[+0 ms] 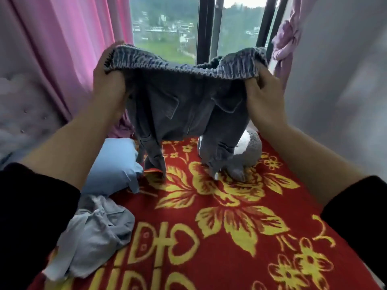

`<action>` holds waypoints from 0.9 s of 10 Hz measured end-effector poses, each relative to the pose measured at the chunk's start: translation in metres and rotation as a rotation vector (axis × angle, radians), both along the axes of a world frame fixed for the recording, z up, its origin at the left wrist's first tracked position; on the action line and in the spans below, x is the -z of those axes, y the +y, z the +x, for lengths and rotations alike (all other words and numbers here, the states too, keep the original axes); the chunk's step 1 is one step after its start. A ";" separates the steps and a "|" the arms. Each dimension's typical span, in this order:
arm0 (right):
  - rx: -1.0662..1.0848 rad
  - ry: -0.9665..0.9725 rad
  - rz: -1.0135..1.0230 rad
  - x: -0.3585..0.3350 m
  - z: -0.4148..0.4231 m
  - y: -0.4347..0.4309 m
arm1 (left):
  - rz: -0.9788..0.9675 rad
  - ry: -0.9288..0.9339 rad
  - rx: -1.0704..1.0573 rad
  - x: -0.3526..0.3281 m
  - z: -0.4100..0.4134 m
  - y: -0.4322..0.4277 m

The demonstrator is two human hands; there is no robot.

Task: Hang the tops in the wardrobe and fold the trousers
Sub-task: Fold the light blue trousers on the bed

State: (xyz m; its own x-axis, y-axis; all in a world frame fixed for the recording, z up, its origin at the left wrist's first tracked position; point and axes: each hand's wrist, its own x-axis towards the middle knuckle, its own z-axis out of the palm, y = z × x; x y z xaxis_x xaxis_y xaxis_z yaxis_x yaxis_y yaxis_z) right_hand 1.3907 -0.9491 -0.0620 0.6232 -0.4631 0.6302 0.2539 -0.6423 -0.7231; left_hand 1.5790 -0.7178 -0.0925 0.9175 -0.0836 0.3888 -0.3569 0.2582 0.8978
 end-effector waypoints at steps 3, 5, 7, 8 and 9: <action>-0.046 0.659 -0.347 0.173 -0.092 0.005 | 0.525 0.137 -0.007 0.196 -0.162 0.072; -0.293 1.118 -0.743 0.284 -0.165 0.025 | 1.200 0.234 0.060 0.333 -0.262 0.129; -0.539 1.382 -0.724 0.340 -0.213 0.069 | 1.403 0.336 0.204 0.398 -0.338 0.168; -0.662 1.558 -0.684 0.380 -0.225 0.082 | 1.584 0.344 0.296 0.417 -0.359 0.184; -0.774 1.715 -0.580 0.427 -0.237 0.096 | 1.786 0.287 0.324 0.444 -0.373 0.193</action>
State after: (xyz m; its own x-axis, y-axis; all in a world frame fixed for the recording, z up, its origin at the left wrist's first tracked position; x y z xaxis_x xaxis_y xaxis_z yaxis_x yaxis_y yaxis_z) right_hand 1.1542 -0.8533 -0.4891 0.5707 0.1665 -0.8041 -0.0706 -0.9657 -0.2500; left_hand 1.2055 -0.5246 -0.5365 0.7974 -0.3387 -0.4994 -0.2975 -0.9407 0.1630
